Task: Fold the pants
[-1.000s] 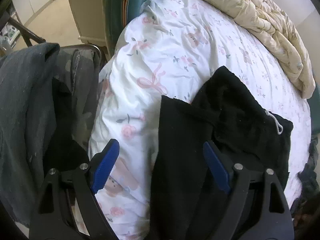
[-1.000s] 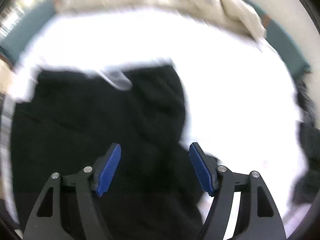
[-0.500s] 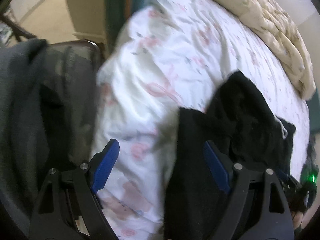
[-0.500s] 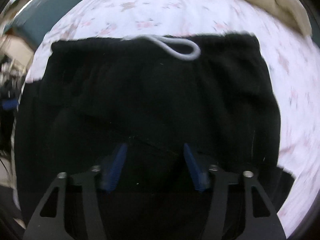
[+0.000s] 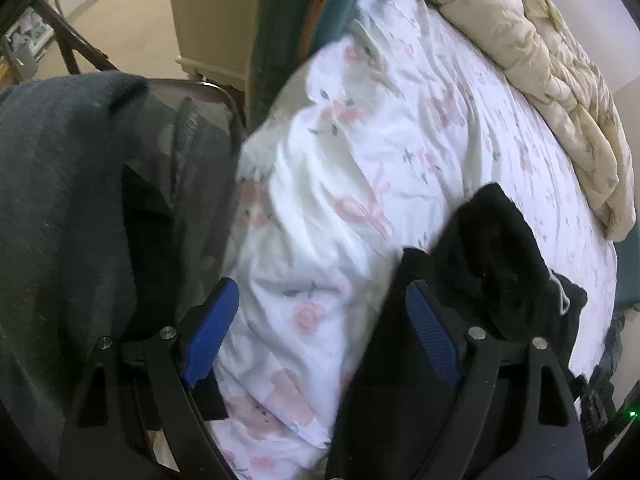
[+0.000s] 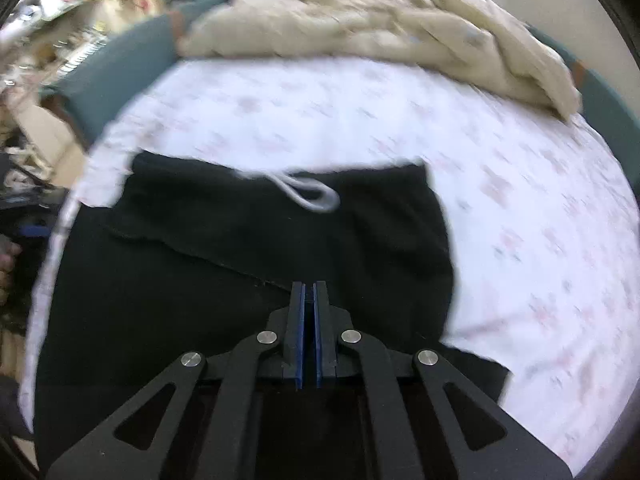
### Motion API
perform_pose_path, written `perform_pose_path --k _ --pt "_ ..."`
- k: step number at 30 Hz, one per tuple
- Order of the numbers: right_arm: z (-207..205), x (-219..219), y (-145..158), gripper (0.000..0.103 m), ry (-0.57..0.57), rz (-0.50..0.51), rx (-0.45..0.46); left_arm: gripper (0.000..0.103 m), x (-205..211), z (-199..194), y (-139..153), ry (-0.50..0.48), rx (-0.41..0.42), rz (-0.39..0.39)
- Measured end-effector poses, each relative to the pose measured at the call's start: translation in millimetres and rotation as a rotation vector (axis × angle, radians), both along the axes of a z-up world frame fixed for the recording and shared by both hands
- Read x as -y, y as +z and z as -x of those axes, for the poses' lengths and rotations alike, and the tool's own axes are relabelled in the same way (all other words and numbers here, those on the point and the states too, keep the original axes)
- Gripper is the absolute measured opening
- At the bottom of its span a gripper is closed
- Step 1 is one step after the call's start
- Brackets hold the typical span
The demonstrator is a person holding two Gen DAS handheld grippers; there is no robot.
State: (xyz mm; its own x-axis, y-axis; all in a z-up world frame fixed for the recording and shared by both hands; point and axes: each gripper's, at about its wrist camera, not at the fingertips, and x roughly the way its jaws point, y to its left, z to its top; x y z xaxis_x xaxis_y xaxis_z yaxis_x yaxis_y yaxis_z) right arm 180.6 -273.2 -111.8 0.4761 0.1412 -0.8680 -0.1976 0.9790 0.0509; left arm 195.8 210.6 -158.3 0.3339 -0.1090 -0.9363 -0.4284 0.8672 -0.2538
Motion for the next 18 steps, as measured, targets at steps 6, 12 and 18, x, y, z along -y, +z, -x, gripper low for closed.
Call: perform_pose_path --k 6,12,18 --pt "-6 -8 -35 0.002 -0.030 0.045 -0.124 0.082 20 -4 -6 -0.096 0.008 0.004" --pt "-5 -8 -33 0.002 -0.009 0.045 -0.137 0.065 70 -20 -20 -0.352 0.048 -0.007" --pt "-6 -8 -28 0.002 0.005 0.028 -0.131 0.006 88 -23 -13 -0.460 0.090 0.015"
